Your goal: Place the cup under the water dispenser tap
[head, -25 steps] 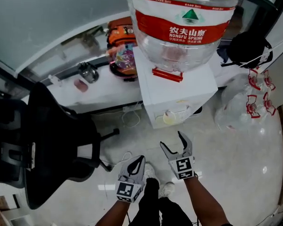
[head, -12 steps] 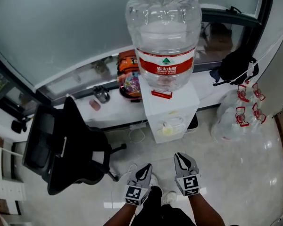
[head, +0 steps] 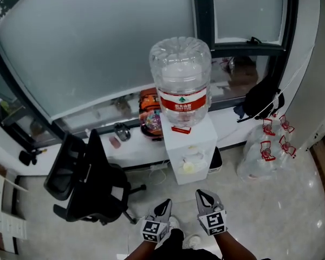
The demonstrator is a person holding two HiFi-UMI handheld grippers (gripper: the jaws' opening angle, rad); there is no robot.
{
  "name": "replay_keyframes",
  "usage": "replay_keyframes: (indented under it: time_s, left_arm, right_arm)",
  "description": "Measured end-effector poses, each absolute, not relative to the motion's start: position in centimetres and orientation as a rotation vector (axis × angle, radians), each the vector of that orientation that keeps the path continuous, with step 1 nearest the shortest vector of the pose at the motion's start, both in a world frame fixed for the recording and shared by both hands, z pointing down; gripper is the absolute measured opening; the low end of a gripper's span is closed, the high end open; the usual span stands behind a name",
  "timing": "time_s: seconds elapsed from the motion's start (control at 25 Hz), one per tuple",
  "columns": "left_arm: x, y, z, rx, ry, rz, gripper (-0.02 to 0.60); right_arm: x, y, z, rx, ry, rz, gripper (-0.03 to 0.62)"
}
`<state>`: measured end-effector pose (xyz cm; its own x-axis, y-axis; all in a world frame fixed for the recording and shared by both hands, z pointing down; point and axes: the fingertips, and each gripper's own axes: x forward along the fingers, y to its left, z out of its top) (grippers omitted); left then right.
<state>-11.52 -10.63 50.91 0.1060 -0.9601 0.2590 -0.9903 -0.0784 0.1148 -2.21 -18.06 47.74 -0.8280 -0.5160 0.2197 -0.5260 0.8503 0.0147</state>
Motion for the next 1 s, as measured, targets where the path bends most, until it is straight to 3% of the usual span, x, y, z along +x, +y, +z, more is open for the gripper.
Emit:
replay_keyframes:
  time_s: [0.52, 1.0]
  left_arm:
    - [-9.4, -10.9, 47.6, 2.191, -1.904, 0.15, 0.017]
    - [-11.2, -12.3, 46.7, 2.197, -1.948, 0.141, 0.017]
  right_arm:
    - [1.9, -17.6, 45.5, 0.925, -2.771, -0.001, 0.002]
    - [0.3, -17.9, 43.0, 0.896, -2.835, -0.009, 0.002]
